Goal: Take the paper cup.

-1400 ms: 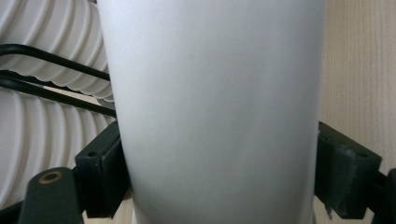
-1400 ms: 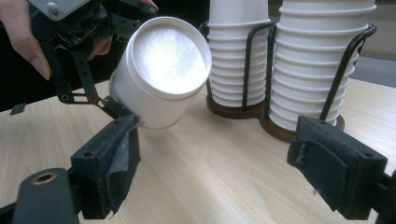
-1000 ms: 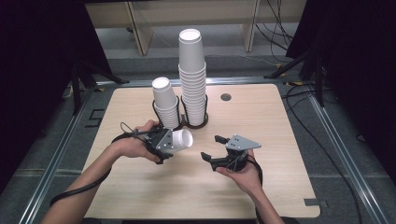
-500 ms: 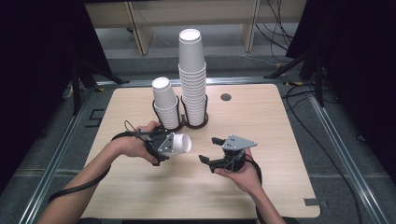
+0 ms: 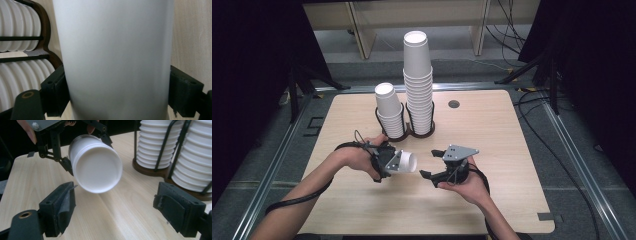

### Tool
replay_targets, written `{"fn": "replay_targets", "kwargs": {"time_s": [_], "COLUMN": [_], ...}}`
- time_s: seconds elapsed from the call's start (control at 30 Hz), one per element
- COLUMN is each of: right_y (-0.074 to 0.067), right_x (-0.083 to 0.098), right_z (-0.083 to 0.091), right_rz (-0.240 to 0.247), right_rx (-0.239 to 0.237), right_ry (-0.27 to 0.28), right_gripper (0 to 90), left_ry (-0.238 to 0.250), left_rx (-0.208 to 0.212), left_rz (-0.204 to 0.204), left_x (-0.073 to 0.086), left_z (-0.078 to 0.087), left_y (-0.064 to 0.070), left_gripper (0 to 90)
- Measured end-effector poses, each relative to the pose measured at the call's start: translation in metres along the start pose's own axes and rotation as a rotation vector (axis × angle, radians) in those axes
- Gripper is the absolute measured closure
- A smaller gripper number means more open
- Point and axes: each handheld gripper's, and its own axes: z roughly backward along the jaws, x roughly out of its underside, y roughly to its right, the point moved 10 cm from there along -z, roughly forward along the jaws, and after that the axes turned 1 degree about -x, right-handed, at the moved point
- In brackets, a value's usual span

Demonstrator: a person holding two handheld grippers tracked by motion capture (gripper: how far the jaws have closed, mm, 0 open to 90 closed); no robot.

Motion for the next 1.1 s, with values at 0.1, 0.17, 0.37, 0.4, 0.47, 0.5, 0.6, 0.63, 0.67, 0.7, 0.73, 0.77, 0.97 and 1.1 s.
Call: {"fn": "replay_targets", "kwargs": {"time_s": [0.1,0.17,0.37,0.4,0.47,0.5,0.6,0.63,0.67,0.7,0.73,0.77,0.97,1.1], "right_y": [-0.003,-0.003,-0.01,-0.01,-0.011,-0.014,-0.014,-0.016,-0.017,-0.017,-0.02,-0.018,-0.02,-0.022], "right_x": [0.0,-0.001,-0.002,-0.003,-0.003,-0.003,-0.005,-0.004,-0.004,-0.004,-0.003,-0.004,-0.001,0.0], "right_z": [-0.003,-0.005,-0.012,-0.014,-0.015,-0.016,-0.02,-0.021,-0.024,-0.024,-0.024,-0.026,-0.033,-0.038], "right_rz": [0.003,0.027,0.029,0.046,0.059,0.033,0.085,0.07,0.076,0.076,0.05,0.089,0.081,0.077], "right_rx": [-0.016,-0.022,-0.06,-0.062,-0.074,-0.084,-0.094,-0.105,-0.105,-0.105,-0.112,-0.118,-0.126,-0.13], "right_ry": [-0.015,-0.016,-0.033,-0.032,-0.046,-0.054,-0.05,-0.062,-0.061,-0.061,-0.077,-0.067,-0.077,-0.08], "right_gripper": [17.2,17.2,17.3,17.3,17.3,17.3,17.3,17.2,17.2,17.2,17.2,17.2,17.1,17.2], "left_ry": [-0.024,-0.034,-0.051,-0.057,-0.06,-0.063,-0.074,-0.076,-0.075,-0.077,-0.076,-0.076,-0.074,-0.073], "left_rx": [0.005,0.01,0.036,0.041,0.043,0.042,0.049,0.045,0.047,0.049,0.053,0.051,0.051,0.05], "left_rz": [-0.019,-0.034,-0.064,-0.074,-0.081,-0.085,-0.095,-0.102,-0.104,-0.106,-0.1,-0.106,-0.113,-0.117], "left_x": [0.001,0.0,-0.003,-0.004,-0.005,-0.005,-0.005,-0.005,-0.005,-0.006,-0.006,-0.007,-0.009,-0.01], "left_z": [-0.001,-0.001,0.0,0.0,0.0,0.0,-0.001,-0.001,-0.001,-0.001,-0.001,-0.001,0.0,0.0], "left_y": [0.001,0.001,0.006,0.006,0.006,0.006,0.006,0.006,0.006,0.006,0.007,0.007,0.007,0.006], "left_gripper": [17.5,17.5,17.6,17.5,17.6,17.6,17.6,17.6,17.6,17.6,17.6,17.6,17.6,17.6]}}
